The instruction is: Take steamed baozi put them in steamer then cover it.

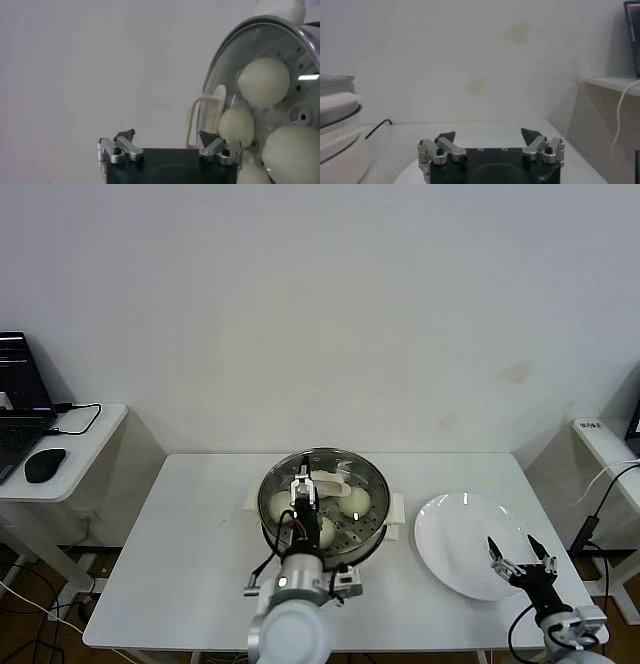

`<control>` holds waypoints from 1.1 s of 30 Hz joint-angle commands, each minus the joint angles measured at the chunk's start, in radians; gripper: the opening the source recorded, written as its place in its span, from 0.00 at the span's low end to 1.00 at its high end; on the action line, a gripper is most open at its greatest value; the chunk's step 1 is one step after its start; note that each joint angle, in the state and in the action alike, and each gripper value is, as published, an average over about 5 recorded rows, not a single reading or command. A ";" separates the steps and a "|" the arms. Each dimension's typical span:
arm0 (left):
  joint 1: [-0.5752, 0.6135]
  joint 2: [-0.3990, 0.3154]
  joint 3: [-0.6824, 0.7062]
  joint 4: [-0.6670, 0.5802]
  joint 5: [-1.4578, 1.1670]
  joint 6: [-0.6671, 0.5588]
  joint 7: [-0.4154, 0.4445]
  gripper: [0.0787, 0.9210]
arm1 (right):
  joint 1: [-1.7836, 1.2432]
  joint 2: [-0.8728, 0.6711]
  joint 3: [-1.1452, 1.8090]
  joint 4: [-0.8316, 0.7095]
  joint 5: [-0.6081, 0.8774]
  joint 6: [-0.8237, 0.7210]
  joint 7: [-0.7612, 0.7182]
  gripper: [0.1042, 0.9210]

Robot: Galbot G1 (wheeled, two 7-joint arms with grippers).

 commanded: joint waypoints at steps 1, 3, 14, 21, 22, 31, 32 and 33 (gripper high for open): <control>0.129 0.149 -0.260 -0.266 -0.425 -0.074 -0.102 0.88 | -0.051 -0.013 -0.023 0.121 -0.003 -0.068 0.040 0.88; 0.170 0.175 -0.375 -0.274 -0.622 -0.108 -0.177 0.88 | -0.063 -0.023 -0.044 0.160 0.001 -0.097 0.060 0.88; 0.413 0.168 -0.752 -0.094 -1.386 -0.469 -0.412 0.88 | -0.079 -0.090 -0.169 0.237 0.000 -0.132 0.139 0.88; 0.573 0.135 -0.738 -0.051 -1.418 -0.537 -0.443 0.88 | -0.130 -0.118 -0.171 0.292 -0.011 -0.117 0.140 0.88; 0.593 0.130 -0.734 -0.050 -1.415 -0.533 -0.445 0.88 | -0.145 -0.122 -0.164 0.307 -0.011 -0.124 0.140 0.88; 0.656 0.099 -0.751 -0.111 -1.458 -0.446 -0.400 0.88 | -0.202 -0.135 -0.139 0.361 0.008 -0.178 0.167 0.88; 0.658 0.097 -0.751 -0.118 -1.468 -0.441 -0.400 0.88 | -0.199 -0.132 -0.136 0.358 0.009 -0.177 0.169 0.88; 0.658 0.095 -0.751 -0.124 -1.476 -0.438 -0.401 0.88 | -0.197 -0.128 -0.133 0.356 0.010 -0.177 0.171 0.88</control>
